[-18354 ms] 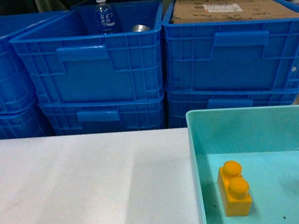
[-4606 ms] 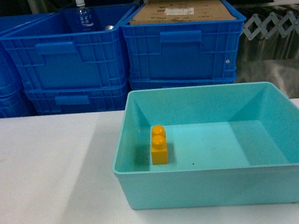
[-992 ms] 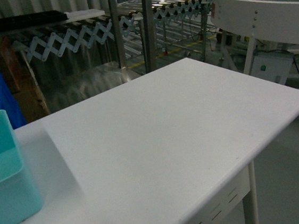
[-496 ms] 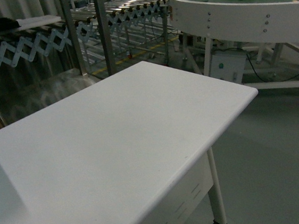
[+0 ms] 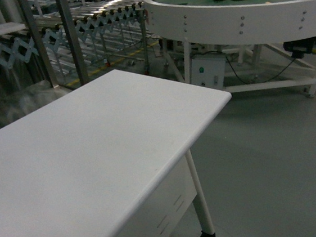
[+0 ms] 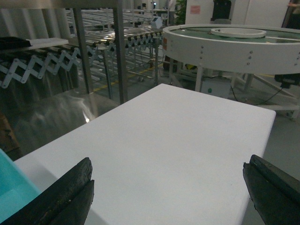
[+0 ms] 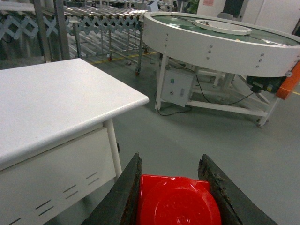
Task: Pick red block from blue box to shelf
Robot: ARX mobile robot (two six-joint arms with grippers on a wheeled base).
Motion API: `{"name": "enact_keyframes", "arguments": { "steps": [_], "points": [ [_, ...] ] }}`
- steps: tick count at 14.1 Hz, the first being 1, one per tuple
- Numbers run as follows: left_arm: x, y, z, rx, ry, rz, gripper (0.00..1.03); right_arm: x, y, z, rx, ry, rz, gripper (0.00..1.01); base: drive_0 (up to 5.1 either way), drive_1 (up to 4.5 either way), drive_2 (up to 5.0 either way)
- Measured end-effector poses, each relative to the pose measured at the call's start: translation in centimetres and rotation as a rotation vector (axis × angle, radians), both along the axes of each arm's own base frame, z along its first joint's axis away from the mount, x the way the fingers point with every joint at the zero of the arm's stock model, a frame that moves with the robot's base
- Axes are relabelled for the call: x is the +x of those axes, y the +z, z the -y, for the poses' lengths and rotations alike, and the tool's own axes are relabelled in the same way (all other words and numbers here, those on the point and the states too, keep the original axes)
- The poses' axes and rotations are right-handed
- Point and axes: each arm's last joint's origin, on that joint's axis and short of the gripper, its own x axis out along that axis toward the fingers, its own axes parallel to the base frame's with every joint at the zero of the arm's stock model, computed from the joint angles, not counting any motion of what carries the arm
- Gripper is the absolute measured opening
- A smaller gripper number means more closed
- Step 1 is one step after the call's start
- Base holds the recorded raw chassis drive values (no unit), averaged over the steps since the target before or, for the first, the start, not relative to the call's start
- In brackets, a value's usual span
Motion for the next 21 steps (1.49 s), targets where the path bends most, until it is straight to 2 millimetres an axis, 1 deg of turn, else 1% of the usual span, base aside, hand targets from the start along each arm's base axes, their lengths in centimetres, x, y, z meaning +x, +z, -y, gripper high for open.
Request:
{"name": "enact_keyframes", "arguments": {
  "steps": [21],
  "points": [
    [0.0, 0.0, 0.0, 0.0, 0.0, 0.0, 0.98, 0.0, 0.0, 0.0, 0.0, 0.0, 0.0, 0.29, -1.4, -1.41, -1.4]
  ]
}}
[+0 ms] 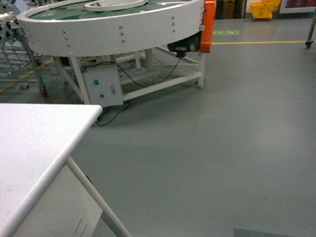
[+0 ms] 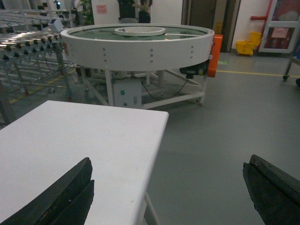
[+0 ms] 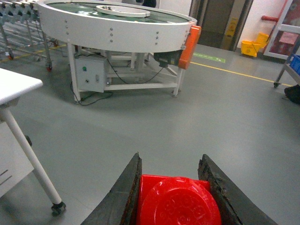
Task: Pick red block from blue box to shelf
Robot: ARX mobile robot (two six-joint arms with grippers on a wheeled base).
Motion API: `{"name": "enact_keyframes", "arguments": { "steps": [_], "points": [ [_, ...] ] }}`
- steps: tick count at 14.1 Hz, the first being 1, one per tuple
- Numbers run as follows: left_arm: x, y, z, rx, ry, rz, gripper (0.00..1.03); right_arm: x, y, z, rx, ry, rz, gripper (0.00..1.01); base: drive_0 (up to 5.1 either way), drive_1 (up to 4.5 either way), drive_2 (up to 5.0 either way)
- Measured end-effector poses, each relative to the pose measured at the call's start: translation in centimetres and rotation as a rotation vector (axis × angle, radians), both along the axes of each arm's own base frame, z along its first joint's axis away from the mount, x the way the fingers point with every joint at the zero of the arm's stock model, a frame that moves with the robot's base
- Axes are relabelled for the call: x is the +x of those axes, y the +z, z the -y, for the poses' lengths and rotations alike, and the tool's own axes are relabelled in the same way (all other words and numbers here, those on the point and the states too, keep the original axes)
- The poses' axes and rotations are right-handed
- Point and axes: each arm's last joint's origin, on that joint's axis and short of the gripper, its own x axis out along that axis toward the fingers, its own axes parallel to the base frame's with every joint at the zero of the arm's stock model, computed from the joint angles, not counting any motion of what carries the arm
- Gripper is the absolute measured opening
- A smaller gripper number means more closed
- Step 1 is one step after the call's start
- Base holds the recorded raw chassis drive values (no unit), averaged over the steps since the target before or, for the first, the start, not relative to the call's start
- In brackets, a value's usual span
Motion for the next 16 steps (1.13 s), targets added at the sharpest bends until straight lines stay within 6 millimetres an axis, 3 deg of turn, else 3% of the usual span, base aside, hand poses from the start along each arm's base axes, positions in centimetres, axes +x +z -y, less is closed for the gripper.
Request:
{"name": "enact_keyframes", "arguments": {
  "steps": [12, 16],
  "points": [
    [0.0, 0.0, 0.0, 0.0, 0.0, 0.0, 0.98, 0.0, 0.0, 0.0, 0.0, 0.0, 0.0, 0.29, -1.0, -0.96, -1.0],
    [0.0, -0.01, 0.0, 0.0, -0.001, -0.002, 0.98, 0.0, -0.01, 0.01, 0.0, -0.001, -0.001, 0.29, 0.0, 3.52, -3.5]
  ]
}}
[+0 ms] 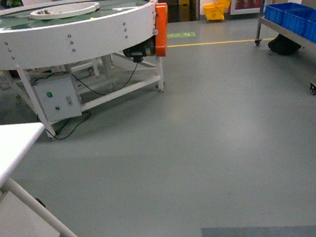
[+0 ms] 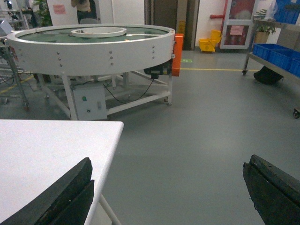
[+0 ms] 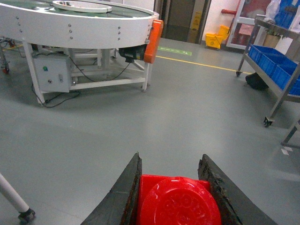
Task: Pick red block from blue box to shelf
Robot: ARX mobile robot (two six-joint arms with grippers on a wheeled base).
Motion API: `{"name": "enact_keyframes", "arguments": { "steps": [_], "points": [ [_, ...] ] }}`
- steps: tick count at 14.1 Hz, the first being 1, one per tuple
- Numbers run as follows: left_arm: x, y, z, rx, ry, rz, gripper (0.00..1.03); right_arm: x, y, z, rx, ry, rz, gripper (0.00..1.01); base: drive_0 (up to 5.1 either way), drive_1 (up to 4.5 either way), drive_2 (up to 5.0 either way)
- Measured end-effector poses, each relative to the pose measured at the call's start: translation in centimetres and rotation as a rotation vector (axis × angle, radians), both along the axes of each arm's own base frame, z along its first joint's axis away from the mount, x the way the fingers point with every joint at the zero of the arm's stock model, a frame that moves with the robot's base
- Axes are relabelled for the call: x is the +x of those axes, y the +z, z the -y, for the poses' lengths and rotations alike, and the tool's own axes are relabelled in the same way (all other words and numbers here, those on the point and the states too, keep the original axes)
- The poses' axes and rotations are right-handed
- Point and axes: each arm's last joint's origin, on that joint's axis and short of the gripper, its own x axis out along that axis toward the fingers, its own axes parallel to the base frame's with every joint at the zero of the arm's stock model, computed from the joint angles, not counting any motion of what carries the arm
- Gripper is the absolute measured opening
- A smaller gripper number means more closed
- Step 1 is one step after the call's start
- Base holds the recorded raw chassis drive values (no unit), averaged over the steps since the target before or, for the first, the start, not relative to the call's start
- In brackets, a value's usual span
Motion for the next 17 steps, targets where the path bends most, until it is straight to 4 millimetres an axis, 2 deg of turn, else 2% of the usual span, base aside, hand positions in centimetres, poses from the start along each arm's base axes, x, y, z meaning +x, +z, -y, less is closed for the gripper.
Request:
{"name": "enact_keyframes", "arguments": {
  "steps": [10, 13, 17],
  "points": [
    [0.0, 0.01, 0.0, 0.0, 0.0, 0.001, 0.98, 0.0, 0.01, 0.0, 0.0, 0.0, 0.001, 0.29, 0.0, 4.3, -4.4],
    [0.0, 0.01, 0.0, 0.0, 0.001, 0.001, 0.98, 0.0, 0.0, 0.0, 0.0, 0.0, 0.0, 0.29, 0.0, 0.0, 0.0],
    [0.0, 0.01, 0.0, 0.0, 0.001, 0.002, 0.98, 0.0, -0.01, -0.01, 0.0, 0.003, -0.001, 0.29, 3.8, -4.06, -0.2]
  ]
}}
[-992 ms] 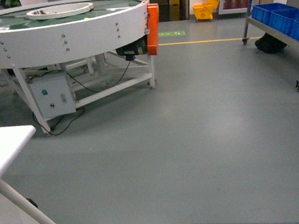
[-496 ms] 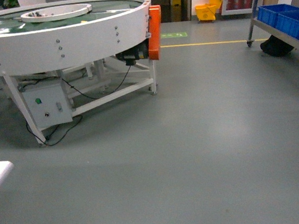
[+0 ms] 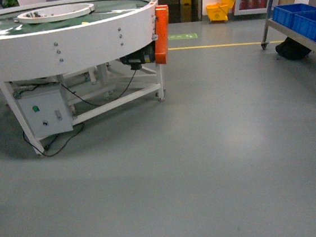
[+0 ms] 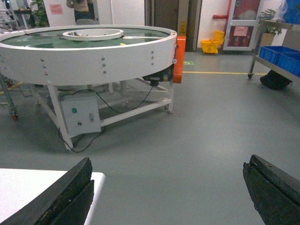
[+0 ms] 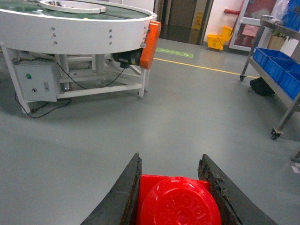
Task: Pick red block from blue box to shelf
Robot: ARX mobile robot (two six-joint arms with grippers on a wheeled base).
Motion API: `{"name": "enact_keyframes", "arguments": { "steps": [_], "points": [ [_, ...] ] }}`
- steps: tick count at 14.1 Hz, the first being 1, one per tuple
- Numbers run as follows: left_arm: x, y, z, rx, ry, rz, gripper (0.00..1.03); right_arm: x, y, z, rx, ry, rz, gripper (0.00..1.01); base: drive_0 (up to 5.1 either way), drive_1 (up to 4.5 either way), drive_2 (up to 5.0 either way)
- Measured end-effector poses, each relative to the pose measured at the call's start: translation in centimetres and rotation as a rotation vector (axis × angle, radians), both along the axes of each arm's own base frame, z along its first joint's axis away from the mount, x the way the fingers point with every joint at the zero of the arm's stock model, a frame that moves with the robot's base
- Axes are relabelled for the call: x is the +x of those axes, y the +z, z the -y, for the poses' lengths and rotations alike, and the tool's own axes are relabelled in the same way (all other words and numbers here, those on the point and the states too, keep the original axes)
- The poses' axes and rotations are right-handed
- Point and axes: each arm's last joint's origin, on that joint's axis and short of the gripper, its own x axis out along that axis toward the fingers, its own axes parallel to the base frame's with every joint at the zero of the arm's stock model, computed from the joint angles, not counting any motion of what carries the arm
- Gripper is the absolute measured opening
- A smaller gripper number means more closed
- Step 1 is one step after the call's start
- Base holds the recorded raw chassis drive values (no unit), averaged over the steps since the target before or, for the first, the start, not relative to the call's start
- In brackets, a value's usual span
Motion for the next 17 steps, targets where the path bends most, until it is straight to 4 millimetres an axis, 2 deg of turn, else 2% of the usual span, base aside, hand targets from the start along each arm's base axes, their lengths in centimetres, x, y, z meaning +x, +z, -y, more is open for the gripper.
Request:
{"name": "enact_keyframes", "arguments": {
  "steps": [3, 5, 17],
  "points": [
    [0.0, -0.01, 0.0, 0.0, 0.0, -0.001, 0.98, 0.0, 0.01, 0.0, 0.0, 0.0, 0.001, 0.29, 4.3, -4.33, -0.1],
    [0.0, 0.05, 0.01, 0.0, -0.005, 0.005, 0.98, 0.0, 0.01, 0.01, 0.0, -0.004, 0.001, 0.29, 0.0, 0.0, 0.0],
    [0.0, 0.01, 0.0, 0.0, -0.001, 0.001, 0.98, 0.0, 0.0, 0.0, 0.0, -0.002, 0.0, 0.29, 0.0, 4.0, -4.1]
  ]
}}
